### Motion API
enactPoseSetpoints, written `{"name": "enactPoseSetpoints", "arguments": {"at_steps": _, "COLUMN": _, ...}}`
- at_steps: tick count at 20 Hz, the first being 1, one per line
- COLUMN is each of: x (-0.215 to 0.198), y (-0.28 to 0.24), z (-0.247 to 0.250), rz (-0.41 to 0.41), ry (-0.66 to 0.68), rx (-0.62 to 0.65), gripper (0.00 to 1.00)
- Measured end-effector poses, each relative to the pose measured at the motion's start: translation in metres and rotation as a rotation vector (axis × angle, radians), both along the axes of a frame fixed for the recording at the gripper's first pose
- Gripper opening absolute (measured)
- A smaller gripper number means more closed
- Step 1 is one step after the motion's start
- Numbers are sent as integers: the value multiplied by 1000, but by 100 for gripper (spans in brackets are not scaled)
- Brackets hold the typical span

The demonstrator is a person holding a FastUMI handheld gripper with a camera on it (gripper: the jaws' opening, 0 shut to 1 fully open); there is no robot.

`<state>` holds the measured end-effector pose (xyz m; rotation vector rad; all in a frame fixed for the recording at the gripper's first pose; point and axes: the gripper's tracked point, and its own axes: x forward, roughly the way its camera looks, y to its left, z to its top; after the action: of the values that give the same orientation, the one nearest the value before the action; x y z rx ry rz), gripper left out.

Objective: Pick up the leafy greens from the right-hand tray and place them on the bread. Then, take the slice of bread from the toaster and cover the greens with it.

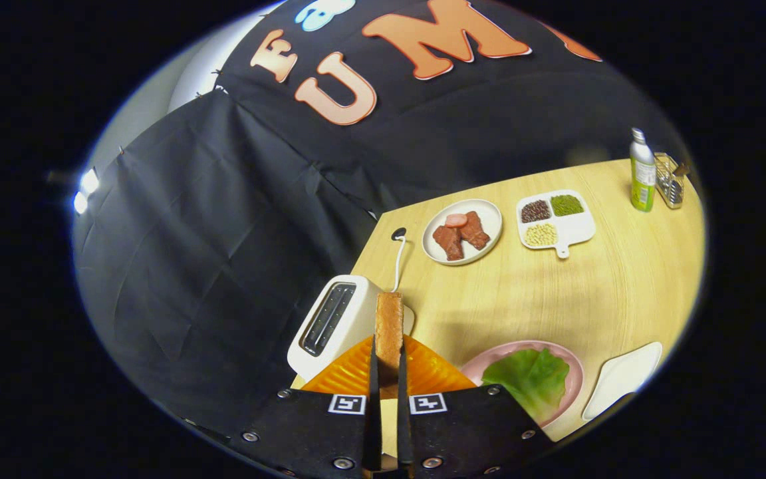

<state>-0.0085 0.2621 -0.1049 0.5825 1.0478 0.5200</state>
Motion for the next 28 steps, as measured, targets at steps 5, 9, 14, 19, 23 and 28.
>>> {"name": "enactPoseSetpoints", "arguments": {"at_steps": 5, "x": -17, "y": -37, "z": -28, "rz": -49, "ry": 45, "rx": 19, "gripper": 10}}
{"name": "enactPoseSetpoints", "arguments": {"at_steps": 9, "x": -31, "y": -57, "z": -42, "rz": -60, "ry": 71, "rx": 33, "gripper": 9}}
{"name": "enactPoseSetpoints", "arguments": {"at_steps": 14, "x": -50, "y": -71, "z": -68, "rz": -70, "ry": 102, "rx": 45, "gripper": 9}}
{"name": "enactPoseSetpoints", "arguments": {"at_steps": 19, "x": -70, "y": -81, "z": -108, "rz": -63, "ry": 153, "rx": 36, "gripper": 9}}
{"name": "enactPoseSetpoints", "arguments": {"at_steps": 23, "x": -71, "y": -92, "z": -125, "rz": -79, "ry": 153, "rx": 20, "gripper": 10}}
{"name": "enactPoseSetpoints", "arguments": {"at_steps": 28, "x": -76, "y": -101, "z": -138, "rz": -77, "ry": 130, "rx": -43, "gripper": 10}}
